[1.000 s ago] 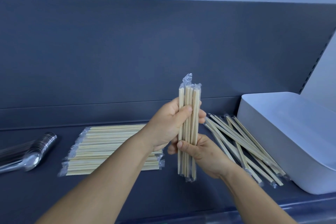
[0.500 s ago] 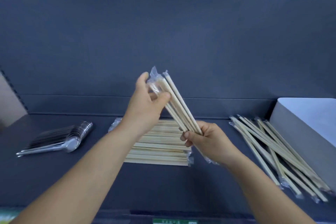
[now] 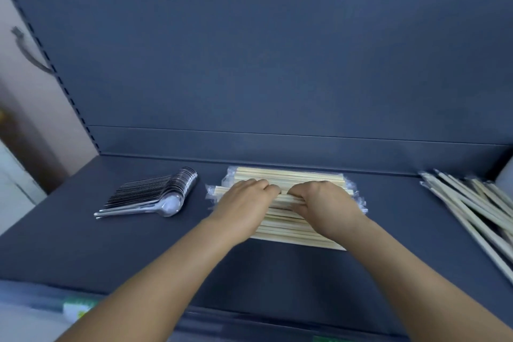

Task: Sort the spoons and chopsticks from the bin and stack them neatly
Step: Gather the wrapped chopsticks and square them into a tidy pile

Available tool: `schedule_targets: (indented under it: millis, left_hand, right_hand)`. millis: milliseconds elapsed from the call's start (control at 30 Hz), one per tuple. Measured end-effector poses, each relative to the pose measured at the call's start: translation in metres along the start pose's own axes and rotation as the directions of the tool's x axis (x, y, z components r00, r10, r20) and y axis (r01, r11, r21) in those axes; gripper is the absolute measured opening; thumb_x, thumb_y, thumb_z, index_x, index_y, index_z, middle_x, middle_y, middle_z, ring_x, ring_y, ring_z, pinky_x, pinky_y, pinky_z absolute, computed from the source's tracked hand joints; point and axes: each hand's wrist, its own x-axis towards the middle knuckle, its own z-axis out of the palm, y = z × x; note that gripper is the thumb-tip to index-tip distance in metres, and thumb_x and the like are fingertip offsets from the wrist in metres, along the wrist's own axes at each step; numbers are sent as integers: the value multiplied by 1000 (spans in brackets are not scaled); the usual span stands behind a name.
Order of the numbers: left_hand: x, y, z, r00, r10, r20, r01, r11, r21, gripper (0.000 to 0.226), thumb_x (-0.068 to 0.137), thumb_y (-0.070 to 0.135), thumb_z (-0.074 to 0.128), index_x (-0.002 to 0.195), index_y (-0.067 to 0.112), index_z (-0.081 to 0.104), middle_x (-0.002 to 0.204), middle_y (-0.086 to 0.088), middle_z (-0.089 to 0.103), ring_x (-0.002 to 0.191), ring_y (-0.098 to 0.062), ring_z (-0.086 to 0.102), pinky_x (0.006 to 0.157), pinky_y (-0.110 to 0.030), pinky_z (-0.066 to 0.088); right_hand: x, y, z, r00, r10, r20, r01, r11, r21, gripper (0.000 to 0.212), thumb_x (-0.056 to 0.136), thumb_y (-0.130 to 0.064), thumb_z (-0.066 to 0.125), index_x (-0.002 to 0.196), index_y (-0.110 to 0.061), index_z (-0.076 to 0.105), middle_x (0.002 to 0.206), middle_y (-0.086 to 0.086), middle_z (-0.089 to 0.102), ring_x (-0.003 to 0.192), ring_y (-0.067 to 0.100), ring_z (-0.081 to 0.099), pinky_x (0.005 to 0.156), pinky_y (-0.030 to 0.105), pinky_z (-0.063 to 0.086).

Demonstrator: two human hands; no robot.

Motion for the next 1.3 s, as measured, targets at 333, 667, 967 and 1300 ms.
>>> schedule_targets:
  millis: [333, 667, 967, 1300]
  left_hand:
    - [-5, -2, 20, 998, 65, 7, -64, 994, -88, 65, 80, -8, 49, 138, 19, 37, 128, 3, 43, 118, -17, 38, 95, -26, 37]
    - [-26, 1, 33, 995, 62, 72, -54, 993, -106, 56, 104, 31, 23, 152, 17, -2, 160, 1, -5, 144, -12, -8, 112, -25, -12]
    - [-46, 5, 47, 995, 51, 80, -48, 998, -45, 61, 102, 39, 18, 147, 24, -21, 149, 10, -34, 133, -7, -37, 109, -30, -20]
    - [-52, -8, 37, 957, -276, 90, 284, 955, -89, 99, 81, 76, 29, 149, 20, -16, 156, -2, -24, 140, -21, -29, 114, -44, -11]
  right_hand:
    - [-9, 9, 14, 999, -38, -34, 37, 999, -33, 29, 89, -31, 55, 116, -22, 60, 114, -1, 54, 111, 19, 45, 94, 26, 37]
    - [-31, 6, 21, 998, 2, -56, -2, 1000, 4, 57, 88, -47, 54, 139, -24, 41, 144, -7, 35, 132, 15, 31, 110, 24, 18]
    - [-62, -8, 54, 996, 84, 16, -83, 995, -59, 66, 99, -47, 20, 148, -23, -16, 155, -4, -25, 133, 7, -33, 108, 30, -19]
    - [-68, 9, 45, 931, 335, -143, -322, 941, 104, 114, 73, -62, 63, 148, -28, -16, 158, -7, -14, 143, 12, -20, 114, 39, -9]
